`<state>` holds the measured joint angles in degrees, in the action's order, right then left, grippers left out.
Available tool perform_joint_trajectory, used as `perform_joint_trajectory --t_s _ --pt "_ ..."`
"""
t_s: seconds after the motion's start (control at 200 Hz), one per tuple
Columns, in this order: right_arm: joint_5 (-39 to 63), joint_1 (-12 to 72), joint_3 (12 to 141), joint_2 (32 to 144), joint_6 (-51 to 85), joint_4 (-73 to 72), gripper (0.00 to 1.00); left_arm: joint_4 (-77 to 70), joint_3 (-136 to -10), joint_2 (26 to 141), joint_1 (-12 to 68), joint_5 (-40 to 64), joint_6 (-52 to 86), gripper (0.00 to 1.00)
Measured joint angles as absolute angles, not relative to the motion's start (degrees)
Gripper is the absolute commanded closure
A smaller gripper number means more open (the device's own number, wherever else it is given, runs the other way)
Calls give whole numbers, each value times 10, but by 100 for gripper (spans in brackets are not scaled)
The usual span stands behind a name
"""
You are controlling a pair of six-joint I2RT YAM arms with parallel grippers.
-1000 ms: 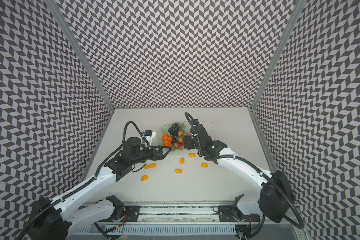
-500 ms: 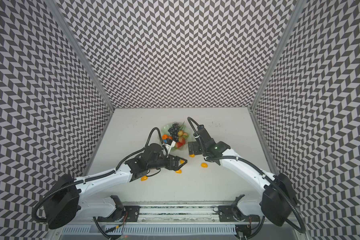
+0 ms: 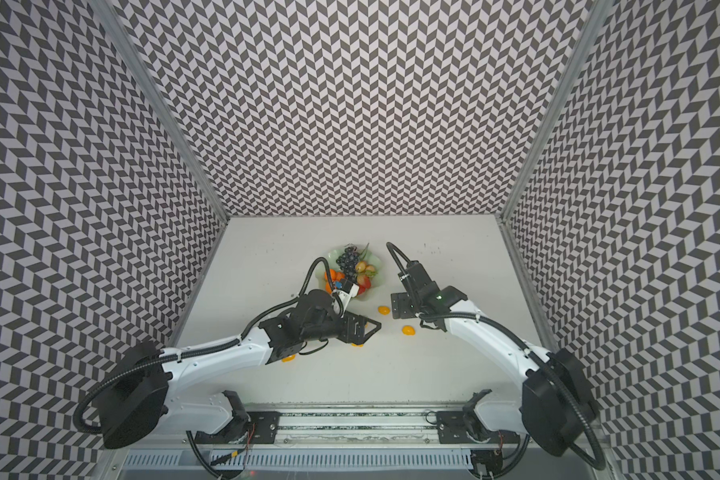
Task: Arrange fruit in a fruit bowl
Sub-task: Pick up the fruit from the center of the table.
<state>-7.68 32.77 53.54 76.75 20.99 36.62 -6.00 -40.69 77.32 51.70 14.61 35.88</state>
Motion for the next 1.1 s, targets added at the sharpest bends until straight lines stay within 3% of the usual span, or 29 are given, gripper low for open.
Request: perform_joint_trajectory --t_s 0.055,0.155,0.651,1.102 --pt "-62 327 542 788 202 374 34 -62 -407 778 521 146 362 0" --pt "-34 325 542 819 193 380 38 -67 -407 780 523 146 370 0" --pt "-3 325 542 893 190 389 38 -72 -407 772 524 139 372 0" --pt "21 325 540 923 190 390 47 -72 -406 771 524 138 372 0"
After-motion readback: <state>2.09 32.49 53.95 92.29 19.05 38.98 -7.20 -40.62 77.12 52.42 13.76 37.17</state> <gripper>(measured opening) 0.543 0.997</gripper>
